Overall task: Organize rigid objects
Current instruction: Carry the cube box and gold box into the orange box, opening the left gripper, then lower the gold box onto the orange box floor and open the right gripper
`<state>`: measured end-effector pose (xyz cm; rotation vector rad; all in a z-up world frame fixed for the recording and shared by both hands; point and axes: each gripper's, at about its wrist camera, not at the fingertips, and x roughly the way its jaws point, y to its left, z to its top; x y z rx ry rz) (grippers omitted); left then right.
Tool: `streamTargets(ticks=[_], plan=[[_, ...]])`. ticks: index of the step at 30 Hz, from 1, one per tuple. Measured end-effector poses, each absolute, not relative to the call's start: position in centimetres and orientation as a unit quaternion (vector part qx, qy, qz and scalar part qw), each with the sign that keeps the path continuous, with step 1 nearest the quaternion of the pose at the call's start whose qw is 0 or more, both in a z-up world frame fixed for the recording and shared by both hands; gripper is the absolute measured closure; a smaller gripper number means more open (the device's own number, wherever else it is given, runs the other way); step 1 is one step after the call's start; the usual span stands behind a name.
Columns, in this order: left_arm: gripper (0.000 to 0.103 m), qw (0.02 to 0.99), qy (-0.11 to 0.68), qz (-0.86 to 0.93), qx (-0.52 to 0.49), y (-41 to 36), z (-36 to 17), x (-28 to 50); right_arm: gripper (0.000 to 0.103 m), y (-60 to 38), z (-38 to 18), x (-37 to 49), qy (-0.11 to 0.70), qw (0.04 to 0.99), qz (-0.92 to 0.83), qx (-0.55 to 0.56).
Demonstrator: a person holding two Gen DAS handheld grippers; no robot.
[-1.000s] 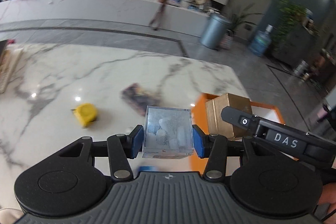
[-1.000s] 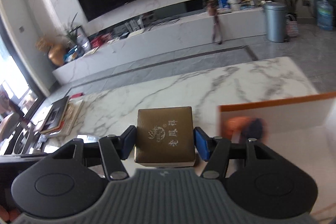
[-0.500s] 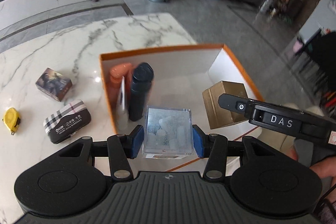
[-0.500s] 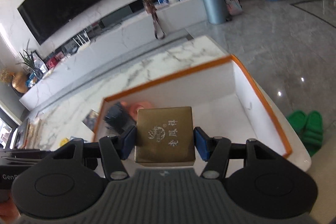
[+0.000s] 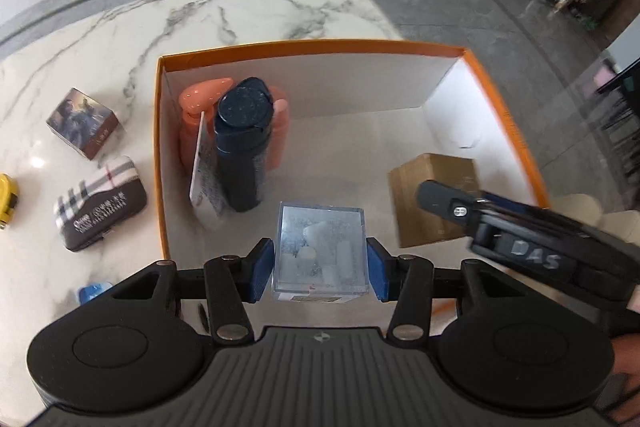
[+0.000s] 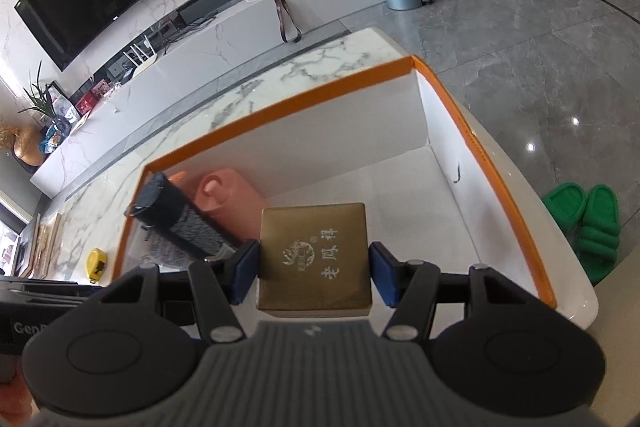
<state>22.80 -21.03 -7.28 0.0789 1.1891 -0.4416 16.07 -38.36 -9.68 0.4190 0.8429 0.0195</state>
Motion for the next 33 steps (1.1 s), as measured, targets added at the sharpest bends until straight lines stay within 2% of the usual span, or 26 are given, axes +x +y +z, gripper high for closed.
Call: streamTargets(ticks=[17, 24, 33], plan=[[0.047, 0.786, 0.570, -0.138, 0.197, -25.6, -11.6, 23.5, 0.043, -38.3, -13.0, 18.9, 0.449, 0.868, 0.042, 0.207], [0.043, 0.781, 0.581, -0.144, 0.176, -24.7, -12.0, 23.5, 0.043, -38.3, -13.3, 18.9, 0.457, 0.864, 0.043, 0.210], [0.043, 0.820, 0.525, -0.202, 0.104, -20.8, -6.3, 21.5, 0.042, -37.8, -13.1, 18.7, 0.471, 0.859, 0.038, 0.196]])
